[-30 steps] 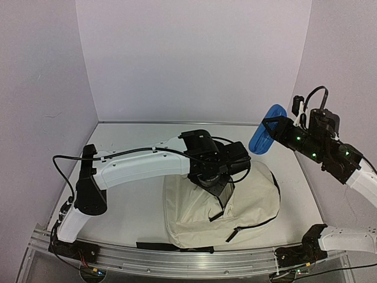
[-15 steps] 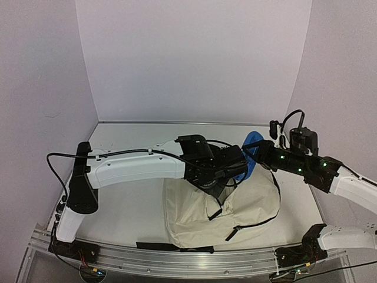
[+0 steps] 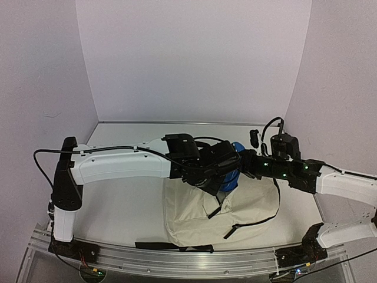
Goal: Pack the student bag
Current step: Place the stationery in the student bag.
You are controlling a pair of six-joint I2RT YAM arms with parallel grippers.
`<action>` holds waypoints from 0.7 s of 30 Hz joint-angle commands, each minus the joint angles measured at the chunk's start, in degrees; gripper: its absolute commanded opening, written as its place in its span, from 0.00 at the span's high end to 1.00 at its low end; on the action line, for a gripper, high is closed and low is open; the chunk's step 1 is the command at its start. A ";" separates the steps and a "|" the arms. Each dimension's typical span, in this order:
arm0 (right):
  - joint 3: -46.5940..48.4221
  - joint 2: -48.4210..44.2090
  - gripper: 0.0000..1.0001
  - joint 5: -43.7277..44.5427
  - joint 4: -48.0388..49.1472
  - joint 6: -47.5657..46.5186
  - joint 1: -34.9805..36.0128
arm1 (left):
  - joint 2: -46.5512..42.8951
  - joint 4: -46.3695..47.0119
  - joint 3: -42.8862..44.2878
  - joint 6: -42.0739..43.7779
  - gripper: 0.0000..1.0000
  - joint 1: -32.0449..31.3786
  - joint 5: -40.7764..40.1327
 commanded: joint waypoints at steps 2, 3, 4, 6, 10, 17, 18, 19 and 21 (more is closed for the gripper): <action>0.27 2.47 0.70 -2.38 3.38 -0.77 2.09 | -5.22 4.41 0.48 1.98 1.00 0.75 -3.96; 0.25 2.57 0.70 -3.41 3.34 -0.75 2.10 | -5.18 4.51 0.58 2.07 1.00 0.86 -3.86; 0.25 2.94 0.70 -5.10 3.10 -0.75 2.20 | -5.11 4.58 0.92 2.43 1.00 0.90 -3.77; 0.40 3.20 0.70 -6.85 1.75 -1.05 2.29 | -5.12 5.04 0.93 2.85 1.00 0.90 -3.60; 2.00 5.63 0.71 -9.38 -2.59 -1.80 2.58 | -5.33 6.43 0.19 3.47 1.00 0.96 -3.61; 2.31 8.21 0.71 -12.32 -3.78 0.60 4.98 | -6.70 8.57 -1.73 3.69 1.00 1.14 -4.41; 2.35 8.70 0.71 -13.27 -3.86 1.04 5.27 | -6.98 8.87 -2.20 3.76 1.00 1.12 -4.35; 2.58 9.41 0.71 -14.77 -3.96 1.90 6.03 | -7.31 9.27 -2.74 3.81 1.00 1.19 -4.40; 3.06 10.32 0.70 -15.92 -3.96 2.51 7.22 | -7.80 9.50 -3.40 3.74 1.00 1.29 -4.45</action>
